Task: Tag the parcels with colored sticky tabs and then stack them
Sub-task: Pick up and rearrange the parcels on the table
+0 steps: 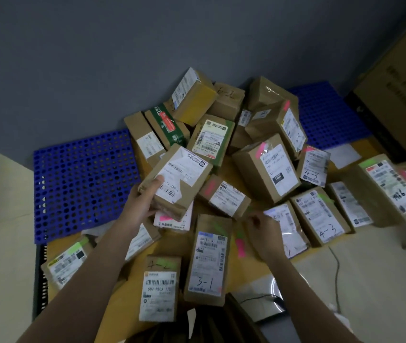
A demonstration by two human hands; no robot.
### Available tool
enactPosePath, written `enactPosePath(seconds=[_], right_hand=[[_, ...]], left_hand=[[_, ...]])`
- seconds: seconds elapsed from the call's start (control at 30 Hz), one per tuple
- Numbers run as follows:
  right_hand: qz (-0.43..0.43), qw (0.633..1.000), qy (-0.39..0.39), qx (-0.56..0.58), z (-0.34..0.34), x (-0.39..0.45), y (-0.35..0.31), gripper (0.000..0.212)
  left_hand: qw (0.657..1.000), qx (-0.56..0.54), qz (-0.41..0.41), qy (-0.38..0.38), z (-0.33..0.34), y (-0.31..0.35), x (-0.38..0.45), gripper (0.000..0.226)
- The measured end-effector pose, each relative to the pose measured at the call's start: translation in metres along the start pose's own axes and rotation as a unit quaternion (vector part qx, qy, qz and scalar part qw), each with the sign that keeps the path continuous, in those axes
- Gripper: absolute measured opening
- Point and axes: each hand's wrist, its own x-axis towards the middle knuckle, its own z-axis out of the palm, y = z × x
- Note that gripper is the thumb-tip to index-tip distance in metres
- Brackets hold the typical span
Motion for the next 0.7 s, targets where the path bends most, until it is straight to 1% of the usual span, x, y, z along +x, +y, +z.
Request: enactPosePath(seconds=[0.07, 0.13, 0.23, 0.33, 0.5, 0.6, 0.7], right_hand=[[0.018, 0.994, -0.049, -0.093, 0.019, -0.004, 0.019, 0.019], [0.049, 0.979, -0.109, -0.165, 0.036, -0.005, 0.03, 0.018], [0.085, 0.96, -0.153, -0.221, 0.055, -0.007, 0.038, 0.018], [0.088, 0.954, -0.148, -0.245, 0.065, -0.005, 0.041, 0.025], [0.114, 0.957, -0.126, -0.235, 0.067, 0.001, 0.047, 0.021], [0.107, 0.961, -0.121, -0.225, 0.065, 0.001, 0.051, 0.017], [0.091, 0.958, -0.129, -0.24, 0.066, 0.001, 0.052, 0.022]], left_hand=[[1.0, -0.006, 0.0, -0.003, 0.005, -0.001, -0.001, 0.071], [1.0, -0.01, 0.004, -0.01, 0.011, 0.0, -0.002, 0.064], [1.0, -0.006, 0.004, -0.014, 0.016, -0.004, -0.002, 0.057], [1.0, 0.013, 0.0, -0.016, 0.018, -0.009, -0.003, 0.059], [1.0, 0.015, -0.007, -0.025, 0.018, -0.01, -0.003, 0.056], [1.0, 0.014, -0.009, -0.026, 0.018, -0.008, -0.003, 0.051], [0.999, 0.007, -0.021, -0.036, 0.018, -0.006, -0.003, 0.048]])
